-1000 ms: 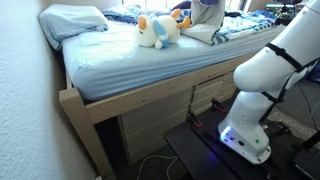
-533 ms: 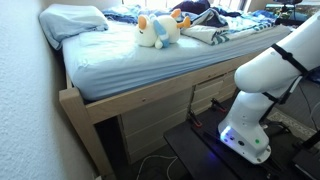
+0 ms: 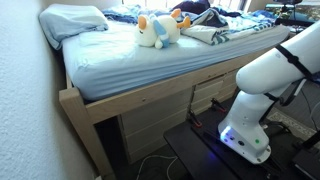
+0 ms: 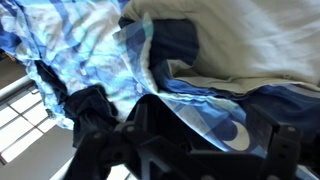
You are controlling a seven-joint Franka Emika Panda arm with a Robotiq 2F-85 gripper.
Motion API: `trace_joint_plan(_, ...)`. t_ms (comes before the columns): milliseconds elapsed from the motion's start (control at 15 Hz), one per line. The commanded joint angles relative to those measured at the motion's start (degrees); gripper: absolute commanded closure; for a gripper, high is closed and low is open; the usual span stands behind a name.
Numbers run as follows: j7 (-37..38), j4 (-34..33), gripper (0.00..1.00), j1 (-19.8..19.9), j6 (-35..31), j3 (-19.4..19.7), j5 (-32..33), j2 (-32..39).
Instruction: Uncover the plushy, put it at the head of the bed, and then cover the blanket
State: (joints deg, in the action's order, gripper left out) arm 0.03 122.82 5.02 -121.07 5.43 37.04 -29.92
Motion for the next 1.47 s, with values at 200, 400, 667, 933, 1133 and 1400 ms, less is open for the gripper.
trace_joint_plan(200,-6.1,3.0,0.00,-2.8,6.4,-3.1,-9.1,-2.9)
trace_joint_plan(400,-8.9,4.8,0.00,-4.6,8.5,-4.0,-12.1,-4.2)
trace_joint_plan(667,-10.1,7.6,0.00,-5.8,9.6,-3.9,-14.4,-6.5)
trace_joint_plan(933,-13.6,10.6,0.00,-9.0,11.1,-3.9,-20.4,-9.1)
trace_joint_plan(1133,-15.5,11.1,0.00,-11.3,13.0,-4.4,-23.8,-10.8)
trace_joint_plan(1400,-14.7,9.9,0.00,-12.8,16.8,-6.1,-25.0,-12.7)
